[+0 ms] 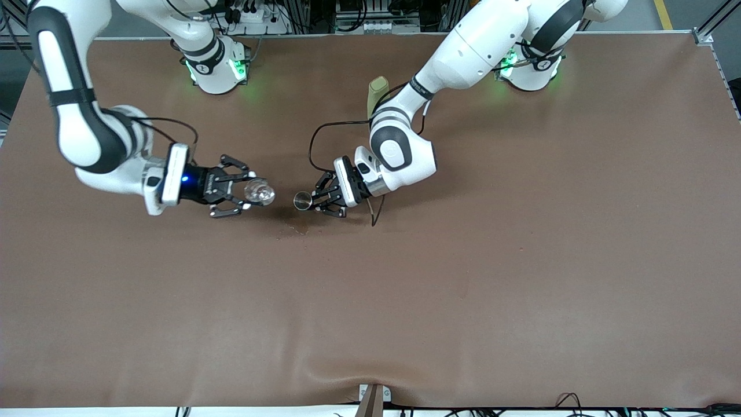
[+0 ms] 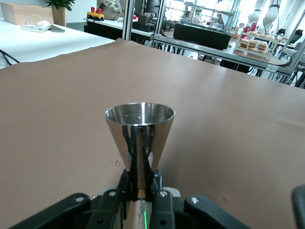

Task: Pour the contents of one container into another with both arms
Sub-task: 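Lift the jigger with the left gripper toward the beaker while the right gripper lifts, then bring the beaker with the right gripper beside the jigger rim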

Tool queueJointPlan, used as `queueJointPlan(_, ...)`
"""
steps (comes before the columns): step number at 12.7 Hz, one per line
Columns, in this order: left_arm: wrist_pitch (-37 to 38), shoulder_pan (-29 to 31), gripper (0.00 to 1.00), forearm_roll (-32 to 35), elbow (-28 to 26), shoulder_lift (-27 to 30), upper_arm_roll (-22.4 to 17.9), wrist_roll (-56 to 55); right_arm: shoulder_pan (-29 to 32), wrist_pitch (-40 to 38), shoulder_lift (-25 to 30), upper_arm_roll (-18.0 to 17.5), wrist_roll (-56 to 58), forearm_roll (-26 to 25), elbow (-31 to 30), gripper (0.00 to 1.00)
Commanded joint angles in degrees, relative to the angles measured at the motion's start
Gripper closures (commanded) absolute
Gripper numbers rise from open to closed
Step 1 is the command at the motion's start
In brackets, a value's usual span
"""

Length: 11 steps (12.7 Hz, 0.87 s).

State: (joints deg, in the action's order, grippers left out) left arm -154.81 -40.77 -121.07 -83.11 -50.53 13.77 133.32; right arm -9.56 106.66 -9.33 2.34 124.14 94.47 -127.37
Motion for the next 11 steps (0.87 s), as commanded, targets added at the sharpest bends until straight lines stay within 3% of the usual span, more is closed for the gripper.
queueJointPlan(1, -1.2, -1.3, 1.00, -2.2, 2.2, -1.0, -0.9, 1.1, -5.5, 4.9, 3.4, 0.7, 0.8, 8.1, -4.4, 0.79)
queueJointPlan(11, -2.3, -1.4, 1.00, -2.3, 2.1, -0.6, -0.9, 1.1, -7.8, 5.8, 7.6, 0.3, 0.2, 10.8, -11.2, 0.82)
